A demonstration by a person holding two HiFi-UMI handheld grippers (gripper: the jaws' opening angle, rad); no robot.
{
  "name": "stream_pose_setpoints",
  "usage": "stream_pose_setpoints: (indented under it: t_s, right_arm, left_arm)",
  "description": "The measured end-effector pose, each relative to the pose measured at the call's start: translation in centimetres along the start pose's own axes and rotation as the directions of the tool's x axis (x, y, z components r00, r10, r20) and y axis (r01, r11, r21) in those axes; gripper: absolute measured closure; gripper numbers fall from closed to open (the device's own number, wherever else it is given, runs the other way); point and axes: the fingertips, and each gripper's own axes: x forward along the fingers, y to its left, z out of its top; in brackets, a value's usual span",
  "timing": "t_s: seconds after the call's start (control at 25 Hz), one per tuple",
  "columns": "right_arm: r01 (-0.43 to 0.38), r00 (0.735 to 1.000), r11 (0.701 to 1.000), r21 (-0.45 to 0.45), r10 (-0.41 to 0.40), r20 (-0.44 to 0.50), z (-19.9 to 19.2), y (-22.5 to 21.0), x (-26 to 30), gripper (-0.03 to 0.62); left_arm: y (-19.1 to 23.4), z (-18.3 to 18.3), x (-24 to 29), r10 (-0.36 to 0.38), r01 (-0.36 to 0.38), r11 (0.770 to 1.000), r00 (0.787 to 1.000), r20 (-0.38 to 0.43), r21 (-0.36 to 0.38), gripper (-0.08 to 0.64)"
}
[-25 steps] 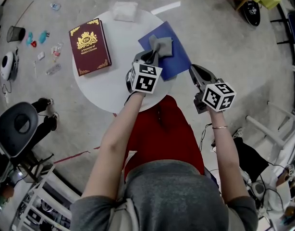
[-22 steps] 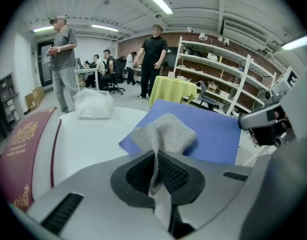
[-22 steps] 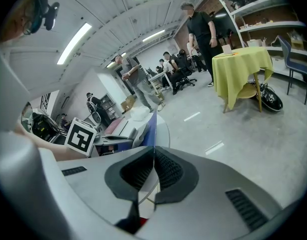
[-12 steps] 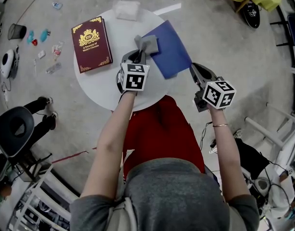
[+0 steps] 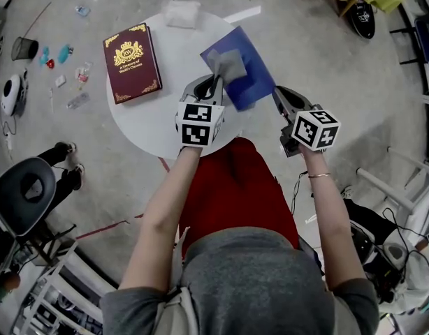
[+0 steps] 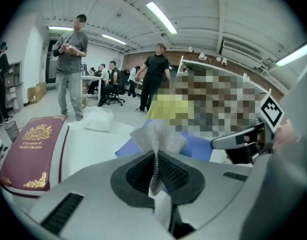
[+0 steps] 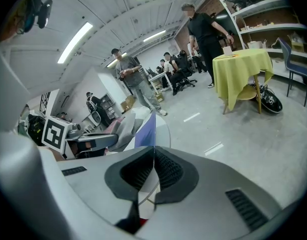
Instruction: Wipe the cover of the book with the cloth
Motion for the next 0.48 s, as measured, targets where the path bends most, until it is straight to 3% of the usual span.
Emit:
stream_pose_setpoints:
  t_s: [0.28,0.48]
  right_arm:
    - [0.003,1.0,1.0,0.003,-0.003,0.003,-0.1,0.0,0.1,0.56]
    - [0.008,1.0,1.0,0.011,-0.008,0.008,0.0,-0.1,0.1,0.56]
  left_arm:
    - [-6.6,-0.2,0.8,-0.171,0.172,0.984,0.985,-0.016,0.055,0.535]
    - [-9.2,-1.6,1.7,-0.216,0.225,0.967,0.972,-0.087,0.116,0.535]
